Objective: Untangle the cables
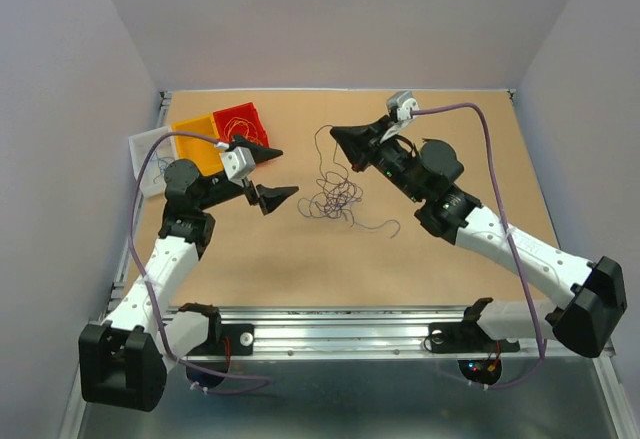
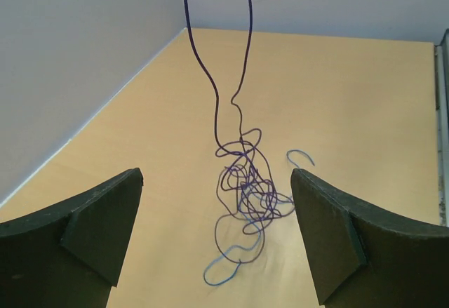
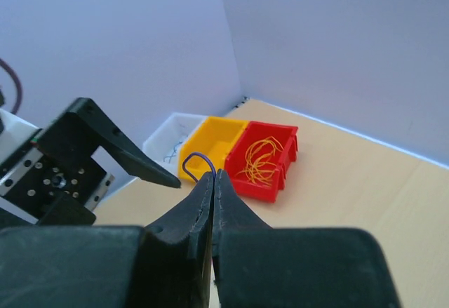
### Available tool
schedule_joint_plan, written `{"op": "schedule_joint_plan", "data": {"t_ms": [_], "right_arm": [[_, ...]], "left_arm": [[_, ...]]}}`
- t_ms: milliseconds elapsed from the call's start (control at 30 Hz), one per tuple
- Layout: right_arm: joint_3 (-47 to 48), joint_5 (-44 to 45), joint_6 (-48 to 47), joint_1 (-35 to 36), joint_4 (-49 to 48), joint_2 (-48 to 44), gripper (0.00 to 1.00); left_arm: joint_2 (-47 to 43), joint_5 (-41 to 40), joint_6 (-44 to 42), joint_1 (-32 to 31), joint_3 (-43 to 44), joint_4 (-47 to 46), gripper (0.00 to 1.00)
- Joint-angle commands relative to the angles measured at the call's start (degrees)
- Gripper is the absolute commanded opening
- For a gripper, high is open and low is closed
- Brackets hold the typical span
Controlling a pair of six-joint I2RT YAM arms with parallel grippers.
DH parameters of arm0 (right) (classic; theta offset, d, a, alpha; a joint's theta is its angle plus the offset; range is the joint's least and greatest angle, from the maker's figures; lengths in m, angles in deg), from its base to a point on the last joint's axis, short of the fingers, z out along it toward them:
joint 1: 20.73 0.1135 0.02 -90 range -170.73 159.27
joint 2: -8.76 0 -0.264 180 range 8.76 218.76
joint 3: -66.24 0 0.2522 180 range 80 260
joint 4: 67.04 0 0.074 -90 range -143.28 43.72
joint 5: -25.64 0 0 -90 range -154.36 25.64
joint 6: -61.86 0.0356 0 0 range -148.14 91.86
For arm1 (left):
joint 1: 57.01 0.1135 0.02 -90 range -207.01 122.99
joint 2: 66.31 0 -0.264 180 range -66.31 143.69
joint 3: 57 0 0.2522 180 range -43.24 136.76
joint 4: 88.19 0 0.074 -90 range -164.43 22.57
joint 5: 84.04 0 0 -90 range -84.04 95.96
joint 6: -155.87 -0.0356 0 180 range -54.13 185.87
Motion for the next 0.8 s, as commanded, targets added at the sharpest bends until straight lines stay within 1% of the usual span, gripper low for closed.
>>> {"op": "schedule_joint_plan", "data": {"t_ms": [0,200,233,267,300,367,433,533,567,633,733,767], "right_arm": [[6.61,-4.67,-1.43,0.29,4.35,1.68,0.00],[12.32,-9.93,-0.37,0.29,5.23,3.26,0.01],[13.29,-10.64,-0.02,0.29,5.58,3.61,0.01],[14.61,-11.95,0.15,0.29,6.19,3.96,0.01],[14.62,-12.40,0.33,0.29,6.29,4.05,0.00],[15.94,-13.02,0.94,0.29,6.03,4.14,0.01],[16.99,-13.20,1.47,0.21,5.59,4.14,0.01],[18.75,-13.81,1.74,0.29,4.71,4.58,0.01],[20.23,-14.25,1.82,0.21,3.57,4.93,0.00],[21.99,-14.17,2.44,0.29,2.25,5.19,0.01],[28.14,-12.76,3.93,0.29,1.63,5.90,0.00],[31.72,-12.32,4.28,0.29,1.37,6.33,0.00]], "left_arm": [[3.86,4.58,6.88,-0.87,6.54,-9.99,0.99],[11.43,6.70,18.48,-2.89,12.61,-19.49,0.98],[12.05,6.70,19.54,-3.77,13.31,-21.16,0.96],[12.67,6.43,21.12,-4.39,14.80,-21.96,0.91],[13.37,6.08,21.74,-4.91,15.59,-22.66,0.88],[14.86,4.85,22.62,-6.41,17.18,-23.99,0.83],[16.61,4.41,23.33,-7.29,18.14,-25.65,0.82],[19.17,4.06,24.30,-9.13,18.68,-26.98,0.74],[19.96,3.71,24.12,-10.01,18.59,-26.98,0.69],[22.68,2.22,22.63,-10.63,16.93,-27.06,0.66],[28.74,1.68,20.18,-11.86,14.64,-28.47,0.60],[30.58,1.69,20.25,-11.77,13.59,-28.82,0.54]]}}
